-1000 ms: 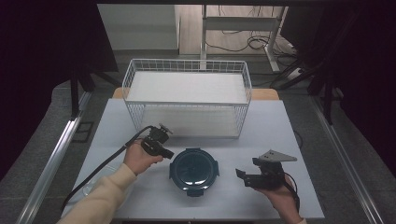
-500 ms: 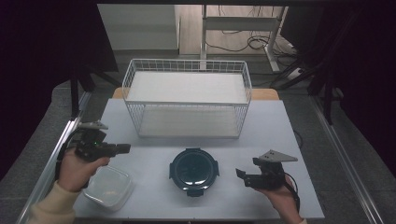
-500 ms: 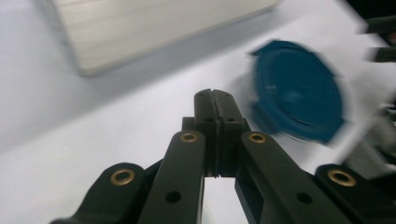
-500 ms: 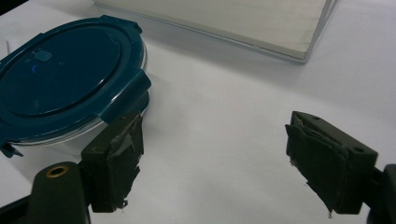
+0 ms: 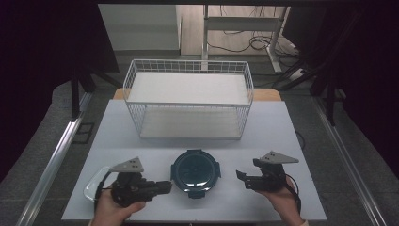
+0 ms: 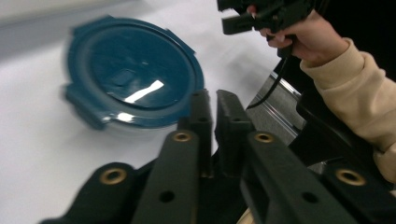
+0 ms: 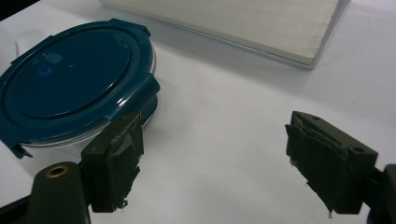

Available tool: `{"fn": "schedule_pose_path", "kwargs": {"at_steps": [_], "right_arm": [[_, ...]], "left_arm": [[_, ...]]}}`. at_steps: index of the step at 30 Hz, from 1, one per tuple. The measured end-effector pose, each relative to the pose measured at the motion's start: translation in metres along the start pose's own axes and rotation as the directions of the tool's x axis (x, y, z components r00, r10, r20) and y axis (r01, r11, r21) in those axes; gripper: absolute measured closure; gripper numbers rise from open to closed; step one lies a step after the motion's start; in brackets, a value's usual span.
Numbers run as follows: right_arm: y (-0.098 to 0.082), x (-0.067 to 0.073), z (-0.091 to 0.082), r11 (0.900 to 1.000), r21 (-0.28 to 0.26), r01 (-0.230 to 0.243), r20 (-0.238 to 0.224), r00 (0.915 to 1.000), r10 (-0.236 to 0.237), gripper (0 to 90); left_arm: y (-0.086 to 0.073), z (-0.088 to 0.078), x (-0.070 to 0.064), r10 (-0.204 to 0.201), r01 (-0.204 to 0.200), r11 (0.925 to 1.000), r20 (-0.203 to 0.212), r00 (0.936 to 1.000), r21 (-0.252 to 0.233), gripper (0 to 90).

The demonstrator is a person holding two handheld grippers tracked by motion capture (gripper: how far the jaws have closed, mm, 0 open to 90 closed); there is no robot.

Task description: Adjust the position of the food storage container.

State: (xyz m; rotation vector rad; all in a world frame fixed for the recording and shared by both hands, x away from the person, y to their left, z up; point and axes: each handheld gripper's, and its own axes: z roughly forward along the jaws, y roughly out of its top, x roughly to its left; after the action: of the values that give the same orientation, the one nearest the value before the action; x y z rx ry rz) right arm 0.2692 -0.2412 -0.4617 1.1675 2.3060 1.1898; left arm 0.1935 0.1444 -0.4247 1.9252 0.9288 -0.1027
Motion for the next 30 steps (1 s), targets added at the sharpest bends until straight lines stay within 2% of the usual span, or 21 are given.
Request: {"fn": "schedule_pose_path", "kwargs": {"at_steps": [4, 7, 10, 13, 16, 20, 22, 26, 30], "right_arm": [[-0.001, 0.003, 0.002, 1.0, 0.001, 0.01, -0.013, 0.9999, -0.01, 18.5], [-0.001, 0.003, 0.003, 1.0, -0.001, 0.016, -0.021, 0.9997, -0.016, 18.3], [-0.002, 0.004, 0.004, 1.0, -0.002, 0.014, -0.026, 0.9996, -0.014, 17.9], [-0.002, 0.006, 0.004, 1.0, -0.002, 0.018, -0.031, 0.9994, -0.018, 17.7], [-0.001, 0.009, 0.003, 1.0, -0.012, 0.018, -0.049, 0.9986, -0.019, 17.3], [-0.001, 0.011, 0.004, 1.0, -0.016, 0.021, -0.074, 0.997, -0.022, 16.7], [0.0, 0.013, 0.004, 1.0, -0.016, -0.002, -0.101, 0.9949, 0.001, 16.5], [0.0, 0.014, 0.004, 1.0, -0.021, -0.007, -0.124, 0.9922, 0.004, 16.1], [0.001, 0.015, 0.003, 1.0, -0.019, 0.001, -0.123, 0.9924, -0.003, 16.1]], "left_arm": [[-0.004, 0.014, 0.007, -0.051, 0.051, 0.9986, -0.029, 0.9983, -0.013, 58.6], [-0.006, 0.018, 0.013, -0.109, 0.107, 0.9934, -0.041, 0.9932, -0.041, 40.4], [-0.008, 0.021, 0.015, -0.14, 0.138, 0.9897, -0.043, 0.9893, -0.037, 27.6], [-0.01, 0.024, 0.013, -0.146, 0.145, 0.989, -0.056, 0.9877, -0.031, 22.8], [-0.009, 0.025, 0.013, -0.14, 0.138, 0.99, -0.095, 0.9855, -0.03, 17.7], [-0.007, 0.026, 0.018, -0.14, 0.137, 0.9901, -0.135, 0.981, -0.032, 17.6], [-0.007, 0.027, 0.023, -0.136, 0.133, 0.9906, -0.155, 0.9786, -0.033, 16.2], [-0.009, 0.028, 0.029, -0.13, 0.125, 0.9913, -0.147, 0.9806, -0.039, 14.2], [-0.008, 0.029, 0.031, -0.129, 0.125, 0.9913, -0.15, 0.9802, -0.042, 13.5]]}}
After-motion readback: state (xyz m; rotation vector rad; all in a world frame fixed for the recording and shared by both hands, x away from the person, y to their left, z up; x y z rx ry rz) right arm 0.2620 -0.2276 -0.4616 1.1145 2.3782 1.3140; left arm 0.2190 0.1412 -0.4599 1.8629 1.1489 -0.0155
